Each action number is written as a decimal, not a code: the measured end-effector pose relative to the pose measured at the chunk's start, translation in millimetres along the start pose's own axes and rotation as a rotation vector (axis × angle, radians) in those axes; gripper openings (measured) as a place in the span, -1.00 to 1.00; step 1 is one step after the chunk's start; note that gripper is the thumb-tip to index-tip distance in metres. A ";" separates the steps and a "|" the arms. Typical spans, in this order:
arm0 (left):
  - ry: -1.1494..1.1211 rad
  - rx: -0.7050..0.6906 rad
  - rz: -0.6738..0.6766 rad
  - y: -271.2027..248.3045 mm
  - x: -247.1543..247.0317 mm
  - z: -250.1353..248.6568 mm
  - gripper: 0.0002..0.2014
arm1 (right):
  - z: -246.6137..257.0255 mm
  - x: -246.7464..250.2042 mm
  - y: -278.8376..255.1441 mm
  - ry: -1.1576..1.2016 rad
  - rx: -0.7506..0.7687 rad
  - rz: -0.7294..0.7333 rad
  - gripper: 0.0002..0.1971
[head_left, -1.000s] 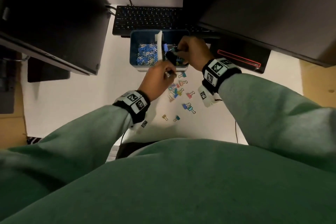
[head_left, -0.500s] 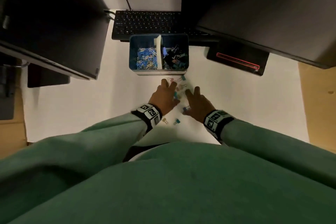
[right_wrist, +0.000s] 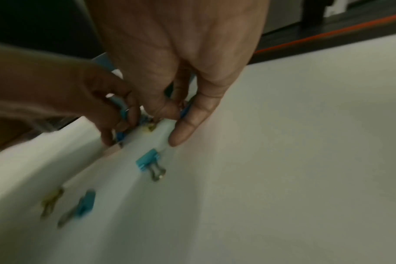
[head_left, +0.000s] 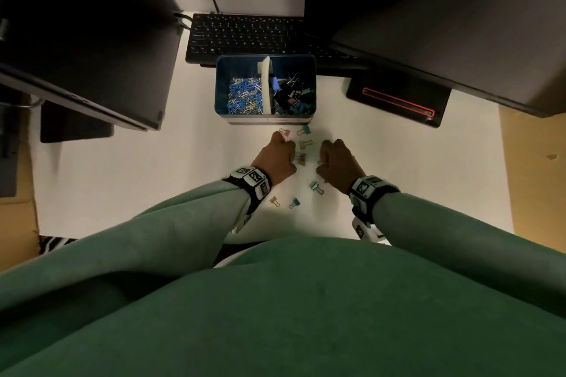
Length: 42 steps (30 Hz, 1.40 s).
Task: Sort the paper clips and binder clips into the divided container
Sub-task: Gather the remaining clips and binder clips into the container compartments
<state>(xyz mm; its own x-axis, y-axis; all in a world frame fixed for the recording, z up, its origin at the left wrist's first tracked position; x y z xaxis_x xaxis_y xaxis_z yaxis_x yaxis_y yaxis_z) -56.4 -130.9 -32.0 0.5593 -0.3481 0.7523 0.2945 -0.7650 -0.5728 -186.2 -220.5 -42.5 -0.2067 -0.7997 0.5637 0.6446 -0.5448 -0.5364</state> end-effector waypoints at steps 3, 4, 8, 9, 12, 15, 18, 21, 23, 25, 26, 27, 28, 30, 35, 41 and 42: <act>-0.069 -0.007 -0.045 -4.4 6.8 7.3 -0.85 | 9.4 23.7 -3.0 0.266 0.055 -0.081 -0.87; -0.092 -0.019 -0.092 -7.2 14.2 7.9 -0.85 | 21.2 33.5 -3.2 0.347 0.105 -0.115 -0.88; -0.206 -0.092 -0.425 -18.5 79.3 -5.0 -0.91 | 83.2 71.3 14.9 0.432 0.278 -0.259 -0.91; -0.215 -0.099 -0.489 -15.6 96.5 -6.8 -0.91 | 94.8 77.2 23.0 0.391 0.290 -0.292 -0.90; -0.164 -0.112 -0.497 2.1 127.3 -9.7 -0.83 | 115.0 78.4 43.6 0.199 0.296 -0.246 -0.87; -0.139 -0.126 -0.470 7.7 128.3 -9.8 -0.75 | 111.2 76.3 37.4 0.124 0.341 -0.233 -0.82; -0.135 -0.182 -0.538 -9.7 111.2 -4.9 -0.86 | 89.0 70.2 15.4 0.017 0.448 -0.300 -0.84; -0.071 -0.183 -0.264 -14.6 62.4 3.3 -0.68 | 55.0 36.5 7.2 -0.225 0.360 -0.041 -0.63; 0.048 -0.137 -0.087 -8.1 26.9 12.7 -0.14 | 38.6 14.0 11.8 -0.363 0.240 0.110 -0.28; 0.169 -0.098 -0.062 -3.8 7.1 16.3 0.15 | 36.1 0.5 19.4 -0.453 0.217 0.119 -0.04; 0.220 -0.082 -0.079 -2.0 2.6 15.4 0.16 | 37.9 -3.2 22.8 -0.482 0.227 0.098 -0.04; 0.250 -0.073 -0.095 -0.9 -1.1 14.1 0.10 | 39.7 -5.5 25.1 -0.493 0.235 0.074 -0.09; 0.251 -0.076 -0.122 -0.9 -2.4 11.8 -0.01 | 41.3 -7.1 26.3 -0.484 0.239 0.055 -0.19; 0.197 -0.104 -0.173 1.5 -9.2 11.3 -0.30 | 42.4 -13.4 25.5 -0.453 0.257 0.046 -0.43; 0.113 -0.124 -0.196 1.6 -25.8 17.0 -0.74 | 35.0 -30.6 18.5 -0.379 0.228 0.072 -0.69; 0.014 -0.076 -0.174 -2.3 -20.4 12.3 -0.77 | 22.2 -21.9 15.9 -0.219 0.108 0.109 -0.66; -0.006 -0.048 -0.167 -2.9 -19.4 13.5 -0.80 | 19.1 -14.7 15.7 -0.140 0.073 0.090 -0.69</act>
<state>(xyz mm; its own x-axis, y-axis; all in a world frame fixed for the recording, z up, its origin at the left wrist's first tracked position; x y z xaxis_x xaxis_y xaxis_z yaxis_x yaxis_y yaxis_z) -57.7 -114.6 -49.3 0.5100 -0.2108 0.8339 0.3463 -0.8372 -0.4234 -159.0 -212.5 -47.2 -0.0449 -0.7988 0.6000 0.7086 -0.4488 -0.5445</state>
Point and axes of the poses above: each hand's wrist, its own y-axis towards the middle knuckle, its own x-axis out of the back of the hand, z = x × y, the point moved 5 cm from there along y, towards the middle knuckle, and after that the axes turned 9 degrees about y, right-handed, at the moved point
